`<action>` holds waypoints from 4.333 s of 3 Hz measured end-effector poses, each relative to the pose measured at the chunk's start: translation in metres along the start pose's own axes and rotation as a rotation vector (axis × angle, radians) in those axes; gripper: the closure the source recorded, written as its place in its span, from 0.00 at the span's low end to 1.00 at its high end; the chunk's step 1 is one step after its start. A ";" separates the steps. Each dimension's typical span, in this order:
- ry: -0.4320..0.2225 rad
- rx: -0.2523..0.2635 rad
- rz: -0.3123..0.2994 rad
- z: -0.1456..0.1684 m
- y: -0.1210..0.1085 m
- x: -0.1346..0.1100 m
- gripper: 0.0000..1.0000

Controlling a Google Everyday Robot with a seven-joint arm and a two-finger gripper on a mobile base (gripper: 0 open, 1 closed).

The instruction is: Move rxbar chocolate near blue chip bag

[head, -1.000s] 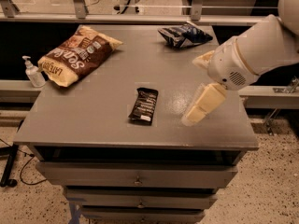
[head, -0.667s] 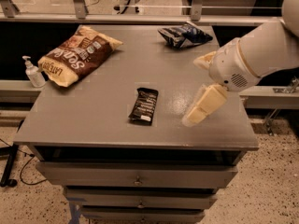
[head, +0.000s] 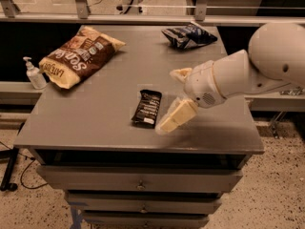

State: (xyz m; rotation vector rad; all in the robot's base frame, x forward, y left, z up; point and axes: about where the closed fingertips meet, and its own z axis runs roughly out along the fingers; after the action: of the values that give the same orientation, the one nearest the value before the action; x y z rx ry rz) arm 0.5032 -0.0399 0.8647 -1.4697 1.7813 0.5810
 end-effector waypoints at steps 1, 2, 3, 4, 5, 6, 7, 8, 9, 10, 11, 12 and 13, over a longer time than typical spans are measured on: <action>-0.076 -0.014 -0.003 0.033 -0.008 -0.013 0.00; -0.110 -0.027 0.019 0.054 -0.011 -0.015 0.00; -0.125 -0.034 0.039 0.065 -0.011 -0.014 0.17; -0.130 -0.035 0.053 0.070 -0.011 -0.011 0.41; -0.128 -0.032 0.060 0.069 -0.012 -0.010 0.64; -0.118 -0.031 0.064 0.066 -0.013 -0.009 0.88; -0.088 -0.026 0.049 0.057 -0.019 -0.010 1.00; -0.027 -0.005 0.011 0.036 -0.034 -0.013 1.00; 0.041 0.029 -0.026 0.009 -0.049 -0.016 1.00; 0.096 0.056 -0.053 -0.011 -0.059 -0.017 1.00; 0.097 0.040 -0.059 -0.009 -0.049 -0.019 1.00; 0.103 0.088 -0.106 -0.020 -0.064 -0.006 1.00; 0.122 0.156 -0.206 -0.033 -0.106 0.016 1.00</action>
Offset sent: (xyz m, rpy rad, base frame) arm 0.0368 0.0626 -0.0344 0.1609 0.0279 0.0124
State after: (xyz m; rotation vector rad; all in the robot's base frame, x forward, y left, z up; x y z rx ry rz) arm 0.5958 -0.0996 0.8842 -1.5827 1.6979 0.2469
